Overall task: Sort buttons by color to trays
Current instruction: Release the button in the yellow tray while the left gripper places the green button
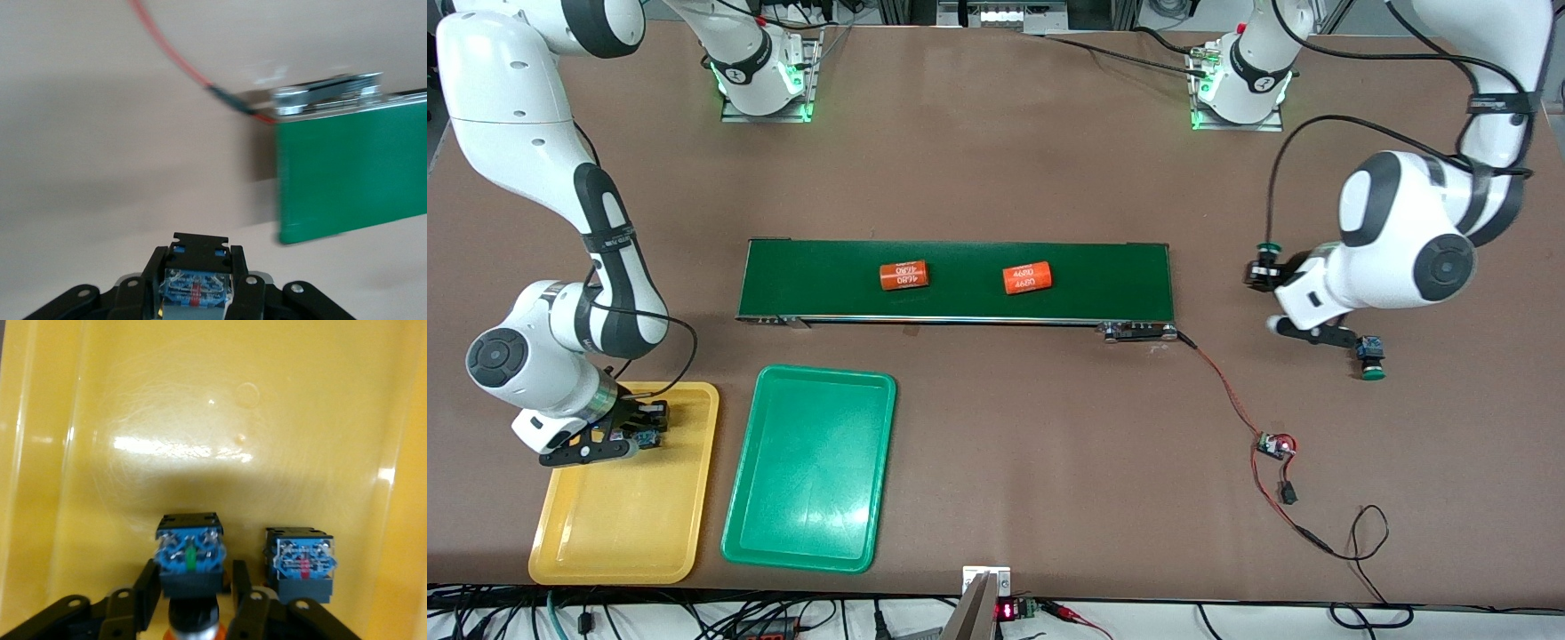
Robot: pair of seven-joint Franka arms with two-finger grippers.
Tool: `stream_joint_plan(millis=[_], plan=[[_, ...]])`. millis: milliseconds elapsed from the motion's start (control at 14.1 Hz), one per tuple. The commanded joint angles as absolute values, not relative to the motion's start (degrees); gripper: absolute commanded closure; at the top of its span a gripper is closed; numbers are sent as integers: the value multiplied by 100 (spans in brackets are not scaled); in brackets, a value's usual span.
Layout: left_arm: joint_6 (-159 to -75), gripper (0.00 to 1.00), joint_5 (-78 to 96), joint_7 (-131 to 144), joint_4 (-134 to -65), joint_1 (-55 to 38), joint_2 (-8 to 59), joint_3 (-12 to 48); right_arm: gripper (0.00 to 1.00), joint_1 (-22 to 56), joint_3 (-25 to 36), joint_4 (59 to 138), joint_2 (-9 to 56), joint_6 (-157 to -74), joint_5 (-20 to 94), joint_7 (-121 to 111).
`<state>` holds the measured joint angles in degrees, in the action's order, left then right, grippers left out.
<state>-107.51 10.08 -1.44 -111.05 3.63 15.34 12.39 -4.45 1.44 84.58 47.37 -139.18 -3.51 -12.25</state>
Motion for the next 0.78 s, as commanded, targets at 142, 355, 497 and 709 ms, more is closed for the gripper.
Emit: stream_joint_plan(millis=[142,355,497,709], plan=[[-10783,91,1678,719,-10688,-7,1854,1485,0,-352,105,8358,4589,-13861,-316,-1195],[-11274,90,1723,1063,-10722,-220,2021,1721,0,-71,105,8587,4019,-13249,-308,-539],[-11688,90,1723,1378,-10775,-403,2214,1898,0,96,105,8587,3579,-12405,-308,-108],[-12171,86,1679,1415,-10942,-518,2451,1925,0,324,105,8840,2824,-11384,-308,429]])
